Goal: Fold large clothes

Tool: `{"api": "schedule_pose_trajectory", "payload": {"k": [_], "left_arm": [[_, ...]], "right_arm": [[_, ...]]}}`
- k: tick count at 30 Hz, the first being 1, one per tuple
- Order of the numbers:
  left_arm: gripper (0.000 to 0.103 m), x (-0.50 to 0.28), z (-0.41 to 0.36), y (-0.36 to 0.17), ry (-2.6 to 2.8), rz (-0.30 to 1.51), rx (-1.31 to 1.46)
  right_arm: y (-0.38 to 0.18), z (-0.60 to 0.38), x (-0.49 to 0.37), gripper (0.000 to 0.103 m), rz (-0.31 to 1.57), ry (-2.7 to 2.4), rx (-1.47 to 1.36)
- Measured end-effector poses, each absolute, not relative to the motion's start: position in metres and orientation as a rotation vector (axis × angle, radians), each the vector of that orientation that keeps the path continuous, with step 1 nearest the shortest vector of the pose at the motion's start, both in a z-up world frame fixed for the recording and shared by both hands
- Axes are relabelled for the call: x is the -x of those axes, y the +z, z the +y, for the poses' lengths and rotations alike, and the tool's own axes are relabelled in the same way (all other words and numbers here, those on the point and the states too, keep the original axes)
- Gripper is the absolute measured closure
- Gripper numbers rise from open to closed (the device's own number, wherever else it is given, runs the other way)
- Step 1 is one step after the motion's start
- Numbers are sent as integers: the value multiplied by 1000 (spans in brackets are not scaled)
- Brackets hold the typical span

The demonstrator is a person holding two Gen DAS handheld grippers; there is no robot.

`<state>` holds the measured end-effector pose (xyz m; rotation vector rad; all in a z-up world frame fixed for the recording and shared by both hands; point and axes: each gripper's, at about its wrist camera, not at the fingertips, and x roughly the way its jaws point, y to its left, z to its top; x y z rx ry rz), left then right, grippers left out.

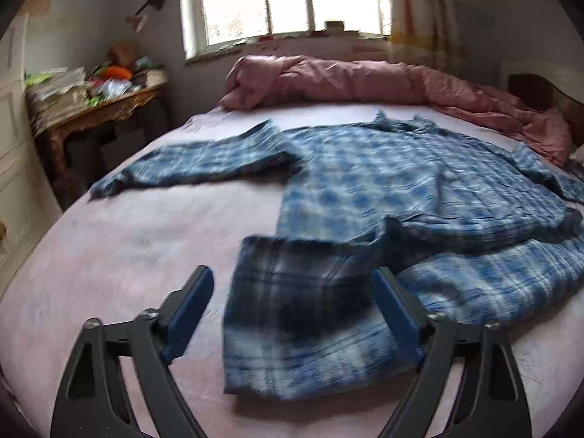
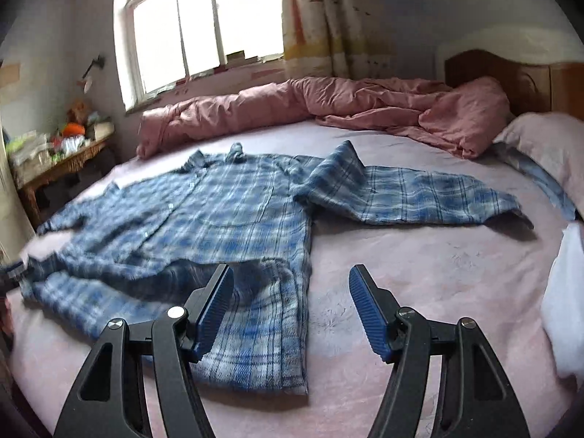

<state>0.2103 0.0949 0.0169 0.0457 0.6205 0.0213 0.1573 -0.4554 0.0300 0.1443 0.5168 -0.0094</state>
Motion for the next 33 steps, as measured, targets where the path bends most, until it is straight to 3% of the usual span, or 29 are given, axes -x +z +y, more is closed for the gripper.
{"api": "schedule_pose_trajectory", "payload": {"k": [1, 4, 10, 15, 17, 18, 24, 27, 33], "left_arm": [[33, -211, 100, 16, 9, 632, -15], [36, -214, 115, 14, -45, 647, 77], [36, -214, 129, 14, -157, 667, 192], [37, -218, 137, 0, -103, 756, 221], [70, -219, 146, -4, -86, 780, 274], [99, -219, 149, -5, -78, 790, 287], [100, -202, 139, 43, -93, 565, 86], [99, -212, 150, 44, -92, 611, 147], [97, -233, 140, -1, -33, 774, 43]], "right_arm": [[31, -457, -158, 35, 517, -2, -153], [23, -453, -167, 35, 615, 14, -113], [-6, -437, -186, 36, 749, 8, -69], [-17, -432, -191, 76, 796, 8, -75], [-19, -433, -191, 93, 794, -8, -77], [-18, -434, -190, 94, 786, 1, -88], [7, -434, -176, 98, 638, -23, -96], [15, -433, -175, 98, 617, -63, -93], [-11, -427, -192, 98, 769, -101, -45]]}}
